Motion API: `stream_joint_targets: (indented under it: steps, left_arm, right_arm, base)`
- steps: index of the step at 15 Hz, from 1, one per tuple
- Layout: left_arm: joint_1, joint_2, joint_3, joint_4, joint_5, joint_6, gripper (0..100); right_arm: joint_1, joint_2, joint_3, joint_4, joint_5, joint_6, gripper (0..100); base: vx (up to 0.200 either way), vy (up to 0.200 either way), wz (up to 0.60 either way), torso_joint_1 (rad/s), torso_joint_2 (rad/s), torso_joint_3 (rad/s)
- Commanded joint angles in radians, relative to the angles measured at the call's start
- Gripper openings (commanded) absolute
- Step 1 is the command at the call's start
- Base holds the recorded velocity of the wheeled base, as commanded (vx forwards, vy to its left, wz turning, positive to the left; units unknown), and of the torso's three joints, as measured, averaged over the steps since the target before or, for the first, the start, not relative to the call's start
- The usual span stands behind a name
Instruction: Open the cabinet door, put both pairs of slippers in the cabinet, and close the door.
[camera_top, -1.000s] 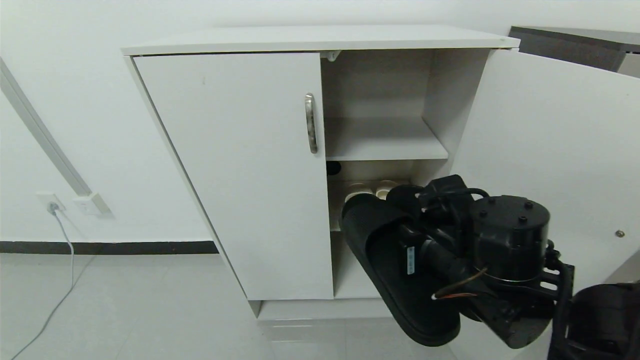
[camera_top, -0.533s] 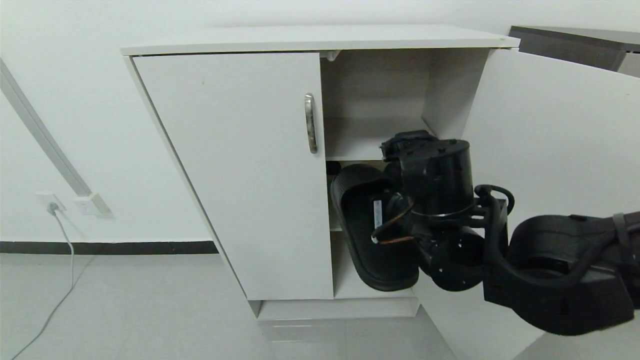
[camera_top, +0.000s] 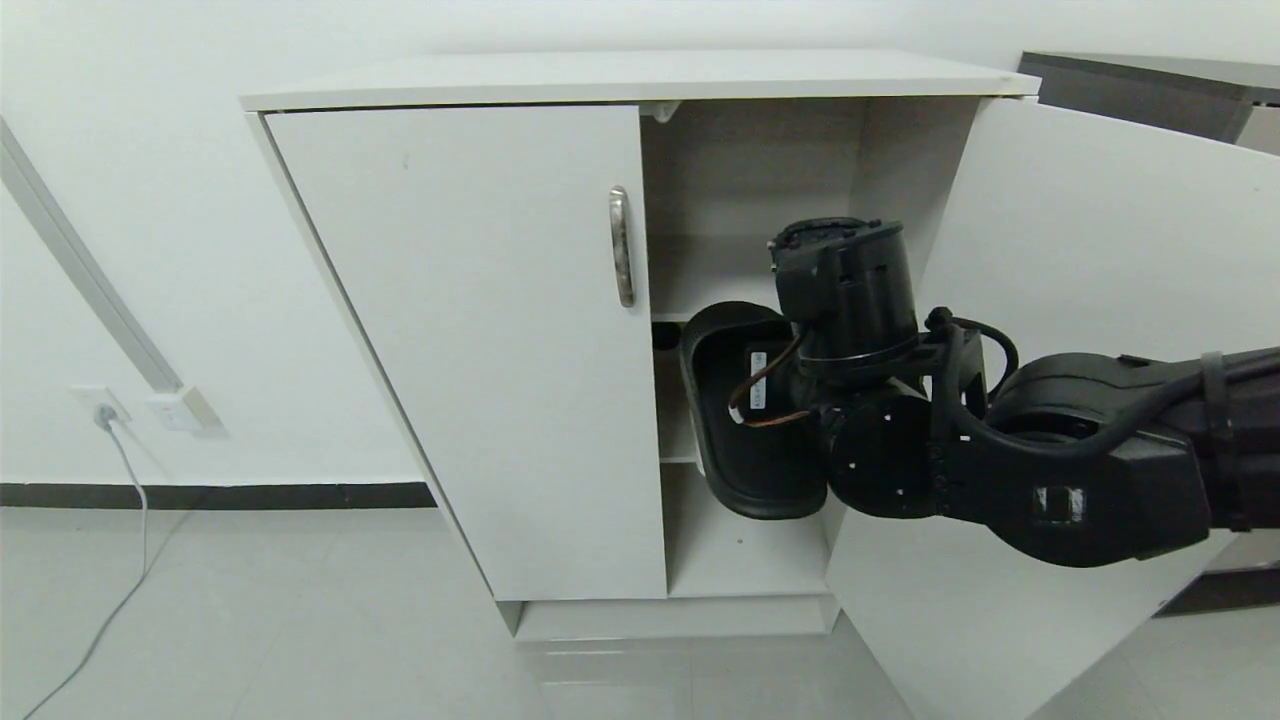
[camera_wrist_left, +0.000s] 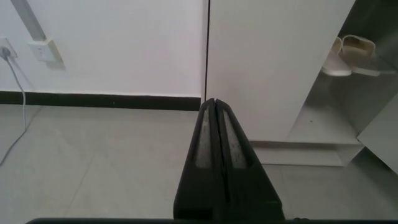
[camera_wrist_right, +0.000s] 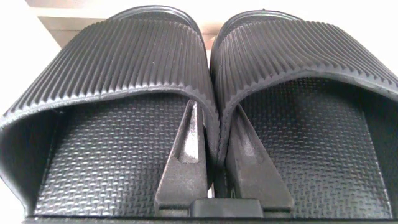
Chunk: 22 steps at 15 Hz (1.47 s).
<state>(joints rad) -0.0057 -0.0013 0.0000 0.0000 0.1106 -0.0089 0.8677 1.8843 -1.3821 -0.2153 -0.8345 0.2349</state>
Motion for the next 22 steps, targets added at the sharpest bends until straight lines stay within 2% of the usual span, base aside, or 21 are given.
stream_joint_targets:
  steps: [1, 3, 13, 19, 22]
  left_arm:
    - [0.0, 0.001, 0.0, 0.0, 0.0, 0.001, 0]
    - [0.0, 0.001, 0.0, 0.0, 0.0, 0.001, 0]
    - [0.0, 0.001, 0.0, 0.0, 0.0, 0.004, 0]
    - [0.0, 0.001, 0.0, 0.0, 0.0, 0.003, 0]
    - [0.0, 0.001, 0.0, 0.0, 0.0, 0.003, 0]
  right_arm:
    - [-0.001, -0.001, 0.0, -0.001, 0.0, 0.0, 0]
    - [-0.006, -0.001, -0.002, -0.001, 0.0, 0.0, 0]
    - [-0.015, -0.01, 0.0, -0.003, 0.0, -0.002, 0]
    - [-0.036, 0.006, -0.009, -0.004, 0.009, -0.022, 0]
    - [-0.062, 0.039, -0.055, 0.001, 0.028, -0.023, 0]
  base:
    - [0.0, 0.0, 0.0, 0.0, 0.0, 0.0]
    - [0.0, 0.0, 0.0, 0.0, 0.0, 0.0]
    - [0.2, 0.0, 0.0, 0.004, 0.0, 0.003]
    - [0.0, 0.0, 0.0, 0.0, 0.0, 0.0]
    - [0.0, 0.0, 0.0, 0.0, 0.0, 0.0]
